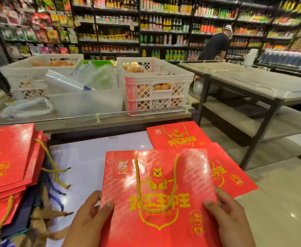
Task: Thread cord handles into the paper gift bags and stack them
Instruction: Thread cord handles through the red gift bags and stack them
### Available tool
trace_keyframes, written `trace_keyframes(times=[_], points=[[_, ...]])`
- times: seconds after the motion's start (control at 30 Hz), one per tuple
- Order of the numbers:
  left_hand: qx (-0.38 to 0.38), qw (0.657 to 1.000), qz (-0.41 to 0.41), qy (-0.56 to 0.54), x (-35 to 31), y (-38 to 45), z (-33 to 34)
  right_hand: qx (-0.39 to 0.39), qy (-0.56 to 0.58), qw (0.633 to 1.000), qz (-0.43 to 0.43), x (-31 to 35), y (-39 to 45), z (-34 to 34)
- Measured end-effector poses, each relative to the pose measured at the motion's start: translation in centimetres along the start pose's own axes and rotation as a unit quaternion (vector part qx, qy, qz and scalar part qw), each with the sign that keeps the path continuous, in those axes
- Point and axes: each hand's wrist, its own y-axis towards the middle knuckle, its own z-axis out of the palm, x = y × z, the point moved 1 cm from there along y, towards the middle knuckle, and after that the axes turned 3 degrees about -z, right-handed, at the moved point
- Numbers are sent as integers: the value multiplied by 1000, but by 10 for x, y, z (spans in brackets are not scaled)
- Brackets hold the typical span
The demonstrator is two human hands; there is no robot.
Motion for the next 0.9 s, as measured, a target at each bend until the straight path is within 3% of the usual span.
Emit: trace_keyframes(times=[0.17,0.3,0.5,0.63,0.77,0.9], points=[[36,998,-30,35,-10,18,16,22,-119,992,-25,9,28,-20],[23,996,30,86,-31,42,46,-14,-206,977,-45,21,81,-34],[13,980,89,176,-67,145,115,-34,-456,883,-109,28,208,-62],[33,971,111,207,-82,201,155,-38,-523,849,-64,19,276,-65],[16,940,132,315,-74,232,172,6,-569,823,1,-6,316,-68],[8,879,109,463,-57,251,173,47,-610,790,29,-30,334,-66]])
